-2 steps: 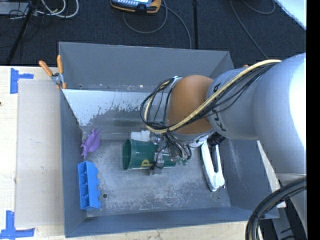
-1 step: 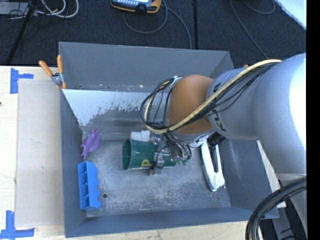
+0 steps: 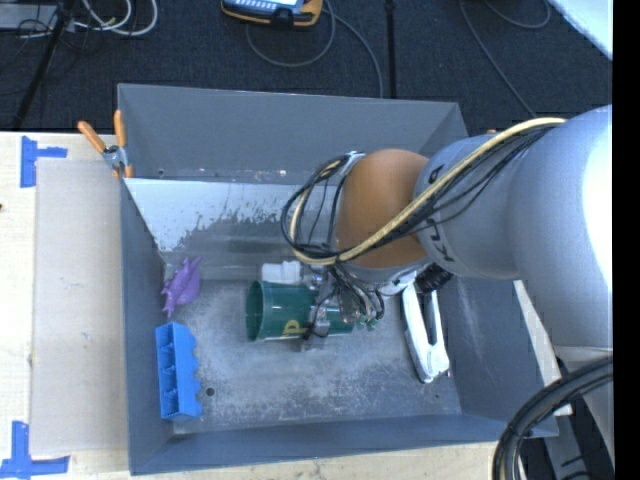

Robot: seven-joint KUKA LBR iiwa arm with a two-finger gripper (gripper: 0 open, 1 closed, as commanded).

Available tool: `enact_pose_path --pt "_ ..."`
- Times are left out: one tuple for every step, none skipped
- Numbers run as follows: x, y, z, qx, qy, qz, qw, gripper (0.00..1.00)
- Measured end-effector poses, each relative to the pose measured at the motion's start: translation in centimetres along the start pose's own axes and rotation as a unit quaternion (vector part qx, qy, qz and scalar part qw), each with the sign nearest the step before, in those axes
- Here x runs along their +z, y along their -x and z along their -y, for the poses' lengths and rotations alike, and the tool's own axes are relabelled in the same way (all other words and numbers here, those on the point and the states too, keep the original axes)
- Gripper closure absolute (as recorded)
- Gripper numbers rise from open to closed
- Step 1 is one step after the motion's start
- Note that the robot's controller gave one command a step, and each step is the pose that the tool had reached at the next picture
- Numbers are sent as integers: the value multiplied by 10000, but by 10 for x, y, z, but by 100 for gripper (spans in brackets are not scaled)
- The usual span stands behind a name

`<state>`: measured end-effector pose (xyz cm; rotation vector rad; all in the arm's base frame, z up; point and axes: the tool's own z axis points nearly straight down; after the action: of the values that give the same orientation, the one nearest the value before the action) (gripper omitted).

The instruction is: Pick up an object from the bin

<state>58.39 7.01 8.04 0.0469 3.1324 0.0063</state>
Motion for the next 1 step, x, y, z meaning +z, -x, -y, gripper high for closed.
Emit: enact_pose_path --pt "-9 0 0 -2 -1 -2 10000 100"
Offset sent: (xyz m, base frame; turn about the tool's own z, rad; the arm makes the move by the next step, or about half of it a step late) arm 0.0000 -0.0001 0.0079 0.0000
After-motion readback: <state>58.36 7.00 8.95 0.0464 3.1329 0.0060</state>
